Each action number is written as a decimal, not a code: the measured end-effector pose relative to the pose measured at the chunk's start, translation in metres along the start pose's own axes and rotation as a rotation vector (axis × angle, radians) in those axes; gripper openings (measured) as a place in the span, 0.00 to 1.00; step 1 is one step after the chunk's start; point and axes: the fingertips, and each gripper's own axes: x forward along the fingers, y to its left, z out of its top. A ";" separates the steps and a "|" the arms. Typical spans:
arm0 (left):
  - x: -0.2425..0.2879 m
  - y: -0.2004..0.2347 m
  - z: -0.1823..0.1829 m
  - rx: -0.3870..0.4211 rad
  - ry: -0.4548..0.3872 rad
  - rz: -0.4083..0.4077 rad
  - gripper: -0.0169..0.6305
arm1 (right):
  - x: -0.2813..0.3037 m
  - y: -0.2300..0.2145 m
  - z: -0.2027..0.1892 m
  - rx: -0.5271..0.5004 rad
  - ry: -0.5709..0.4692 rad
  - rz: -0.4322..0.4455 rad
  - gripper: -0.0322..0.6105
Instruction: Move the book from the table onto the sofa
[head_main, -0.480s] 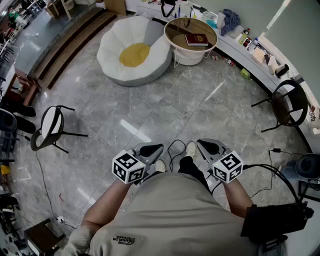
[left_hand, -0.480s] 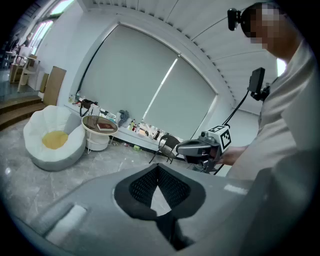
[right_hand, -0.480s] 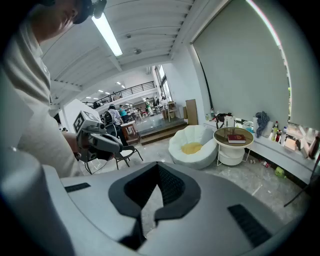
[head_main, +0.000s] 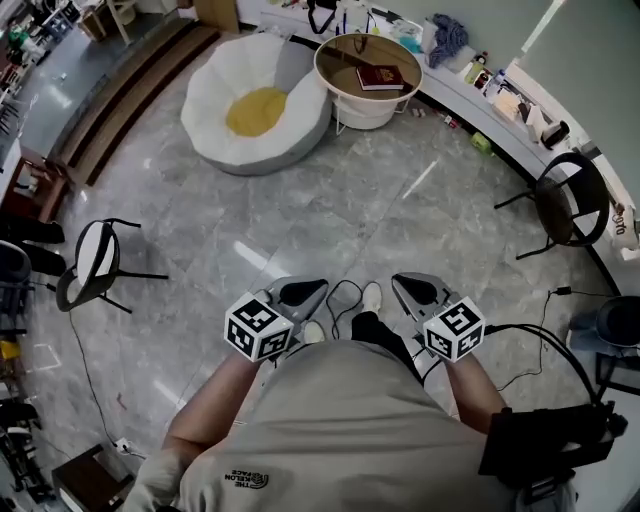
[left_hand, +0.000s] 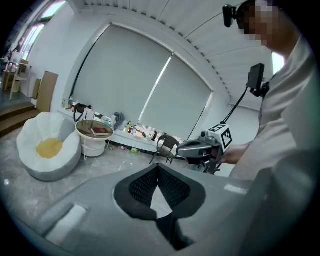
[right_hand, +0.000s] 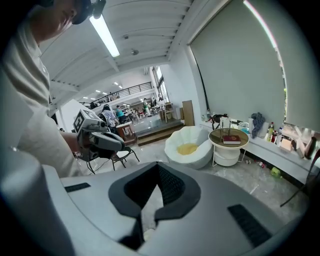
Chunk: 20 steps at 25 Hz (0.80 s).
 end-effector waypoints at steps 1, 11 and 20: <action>0.009 0.000 0.004 0.006 0.004 0.000 0.04 | -0.002 -0.010 0.001 0.007 -0.006 0.001 0.07; 0.124 0.009 0.077 0.030 0.017 0.054 0.05 | -0.024 -0.150 0.025 0.072 -0.065 0.010 0.16; 0.196 0.032 0.124 0.037 0.024 0.085 0.16 | -0.020 -0.253 0.035 0.103 -0.077 -0.016 0.25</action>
